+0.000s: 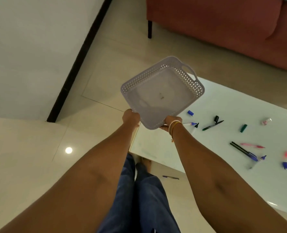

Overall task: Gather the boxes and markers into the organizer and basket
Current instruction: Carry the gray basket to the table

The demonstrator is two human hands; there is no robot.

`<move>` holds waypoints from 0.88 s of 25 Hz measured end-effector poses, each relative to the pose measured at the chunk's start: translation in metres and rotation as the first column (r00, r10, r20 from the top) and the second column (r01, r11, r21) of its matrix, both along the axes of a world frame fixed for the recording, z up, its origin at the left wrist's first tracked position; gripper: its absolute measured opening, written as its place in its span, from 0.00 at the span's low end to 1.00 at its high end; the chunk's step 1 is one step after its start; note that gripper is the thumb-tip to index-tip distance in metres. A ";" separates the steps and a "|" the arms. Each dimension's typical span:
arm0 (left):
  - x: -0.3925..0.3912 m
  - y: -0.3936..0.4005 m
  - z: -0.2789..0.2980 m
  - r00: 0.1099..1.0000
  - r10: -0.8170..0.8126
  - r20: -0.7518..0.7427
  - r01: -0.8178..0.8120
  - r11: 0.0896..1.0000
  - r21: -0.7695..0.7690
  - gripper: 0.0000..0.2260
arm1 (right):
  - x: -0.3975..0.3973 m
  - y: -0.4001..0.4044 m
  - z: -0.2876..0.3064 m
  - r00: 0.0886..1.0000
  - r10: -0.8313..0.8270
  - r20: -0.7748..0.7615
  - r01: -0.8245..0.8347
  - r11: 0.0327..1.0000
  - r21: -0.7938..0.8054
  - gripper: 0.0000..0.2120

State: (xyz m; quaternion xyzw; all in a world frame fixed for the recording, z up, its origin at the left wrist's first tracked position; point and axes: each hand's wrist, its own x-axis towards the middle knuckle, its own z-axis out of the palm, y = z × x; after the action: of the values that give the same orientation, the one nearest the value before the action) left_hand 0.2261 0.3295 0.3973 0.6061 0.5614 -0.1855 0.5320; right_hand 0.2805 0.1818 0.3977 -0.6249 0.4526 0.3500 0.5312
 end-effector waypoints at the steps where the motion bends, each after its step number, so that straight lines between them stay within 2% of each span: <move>1: 0.009 -0.003 -0.011 0.999 -0.045 -0.004 0.045 0.998 0.036 0.14 | 0.009 -0.001 -0.011 1.000 -0.012 -0.004 0.012 1.000 -0.017 0.18; 4: 0.032 -0.010 -0.043 0.991 -0.137 0.003 0.136 0.989 0.057 0.18 | 0.026 -0.006 -0.041 0.996 0.086 0.038 -0.084 0.995 -0.049 0.19; 6: 0.044 -0.014 -0.061 0.978 -0.211 0.001 0.211 0.977 0.028 0.19 | 0.034 -0.014 -0.064 0.993 0.070 0.090 -0.067 0.997 -0.038 0.20; 7: 0.048 -0.016 -0.066 0.967 -0.253 -0.002 0.253 0.967 0.014 0.20 | 0.034 -0.017 -0.070 0.988 0.121 0.095 -0.113 0.990 -0.089 0.19; 9: 0.052 -0.018 -0.068 0.948 -0.317 -0.005 0.317 0.948 -0.020 0.23 | 0.034 -0.023 -0.073 0.928 0.372 0.016 -0.349 0.883 -0.313 0.17; 11: 0.047 -0.017 -0.062 0.919 -0.394 -0.015 0.393 0.919 -0.041 0.26 | 0.025 -0.022 -0.063 0.738 0.658 -0.152 -0.638 0.606 -0.474 0.16; 12: 0.043 -0.015 -0.054 0.893 -0.450 -0.030 0.449 0.893 -0.034 0.27 | 0.022 -0.021 -0.060 0.675 0.719 -0.166 -0.689 0.534 -0.490 0.15; 13: 0.039 -0.012 -0.046 0.857 -0.514 -0.044 0.513 0.858 -0.017 0.27 | 0.018 -0.022 -0.051 0.694 0.709 -0.129 -0.674 0.576 -0.462 0.15; 14: 0.034 -0.007 -0.035 0.811 -0.581 -0.063 0.582 0.813 0.006 0.27 | 0.018 -0.019 -0.040 0.817 0.571 -0.079 -0.549 0.730 -0.408 0.15; 15: 0.029 -0.002 -0.025 0.765 -0.639 -0.078 0.643 0.765 0.032 0.27 | 0.014 -0.012 -0.026 0.906 0.422 -0.042 -0.408 0.842 -0.354 0.17; 16: 0.026 0.005 -0.013 0.726 -0.683 -0.085 0.688 0.724 0.059 0.27 | 0.005 -0.003 -0.014 0.917 0.400 0.002 -0.375 0.861 -0.344 0.19; 18: 0.020 0.020 0.005 0.649 -0.756 -0.091 0.760 0.638 0.120 0.26 | -0.005 0.022 0.004 0.889 0.457 0.009 -0.419 0.822 -0.386 0.20; 22: 0.012 0.072 0.012 0.542 -0.832 -0.119 0.836 0.519 0.178 0.26 | -0.018 0.089 0.015 0.701 0.713 -0.015 -0.659 0.639 -0.397 0.23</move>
State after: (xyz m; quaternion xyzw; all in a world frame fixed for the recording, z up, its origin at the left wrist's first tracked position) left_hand 0.2378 0.4016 0.4095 0.8521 0.2243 -0.3617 0.3046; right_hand 0.2628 0.2712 0.4122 -0.8618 0.1995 0.3870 0.2602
